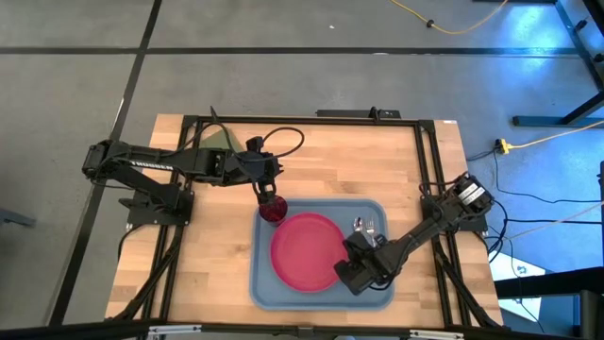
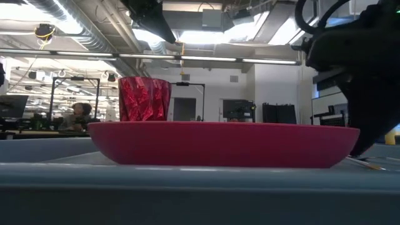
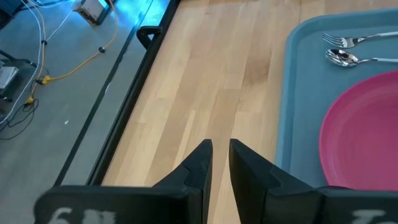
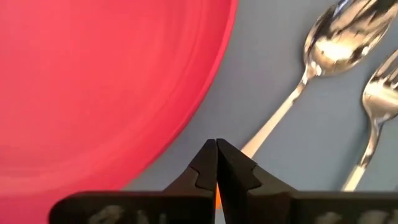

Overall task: Pick and place plate/cup/fork/spoon on tray
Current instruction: Adjust the orange spoon and fork

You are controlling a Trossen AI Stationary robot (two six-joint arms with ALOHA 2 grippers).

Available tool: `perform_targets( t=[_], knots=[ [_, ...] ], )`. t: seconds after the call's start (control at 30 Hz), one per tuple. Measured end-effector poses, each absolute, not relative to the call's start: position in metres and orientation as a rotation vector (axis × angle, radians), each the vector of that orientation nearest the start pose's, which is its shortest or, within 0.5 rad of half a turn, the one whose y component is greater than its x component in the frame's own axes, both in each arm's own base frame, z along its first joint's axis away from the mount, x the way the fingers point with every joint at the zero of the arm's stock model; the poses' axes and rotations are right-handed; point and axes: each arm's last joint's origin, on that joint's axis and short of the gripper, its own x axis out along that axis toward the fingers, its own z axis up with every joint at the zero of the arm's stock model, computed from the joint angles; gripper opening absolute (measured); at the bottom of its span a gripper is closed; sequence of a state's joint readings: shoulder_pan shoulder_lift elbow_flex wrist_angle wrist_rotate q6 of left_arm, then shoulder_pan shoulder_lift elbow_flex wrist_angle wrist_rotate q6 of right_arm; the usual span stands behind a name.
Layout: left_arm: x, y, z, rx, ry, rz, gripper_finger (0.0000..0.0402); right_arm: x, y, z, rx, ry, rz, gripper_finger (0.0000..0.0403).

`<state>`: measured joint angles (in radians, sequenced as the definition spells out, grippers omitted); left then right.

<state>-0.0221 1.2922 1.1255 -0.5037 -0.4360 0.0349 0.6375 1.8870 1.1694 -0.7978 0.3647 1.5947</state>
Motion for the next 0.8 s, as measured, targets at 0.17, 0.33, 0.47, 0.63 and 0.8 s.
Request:
perform_targets(
  t=[0.17, 0.33, 0.47, 0.63, 0.8],
  knots=[
    [0.2728, 0.0061, 0.3175, 0.187, 0.664, 0.387, 0.0047, 0.2682, 0.1932, 0.1440, 0.662, 1.096, -0.810, 0.0007],
    [0.2728, 0.0062, 0.3175, 0.187, 0.664, 0.387, 0.0047, 0.2671, 0.1945, 0.1441, 0.661, 1.097, -0.808, 0.0007],
    [0.2728, 0.0062, 0.3174, 0.187, 0.665, 0.387, 0.0047, 0.2666, 0.1950, 0.1440, 0.672, 1.121, -0.805, 0.0007],
    [0.2728, 0.0062, 0.3174, 0.187, 0.665, 0.387, 0.0047, 0.2664, 0.1953, 0.1438, 0.681, 1.138, -0.802, 0.0007],
    [0.2728, 0.0062, 0.3174, 0.187, 0.665, 0.387, 0.0047, 0.2658, 0.1957, 0.1437, 0.689, 1.161, -0.799, 0.0007]
  ],
)
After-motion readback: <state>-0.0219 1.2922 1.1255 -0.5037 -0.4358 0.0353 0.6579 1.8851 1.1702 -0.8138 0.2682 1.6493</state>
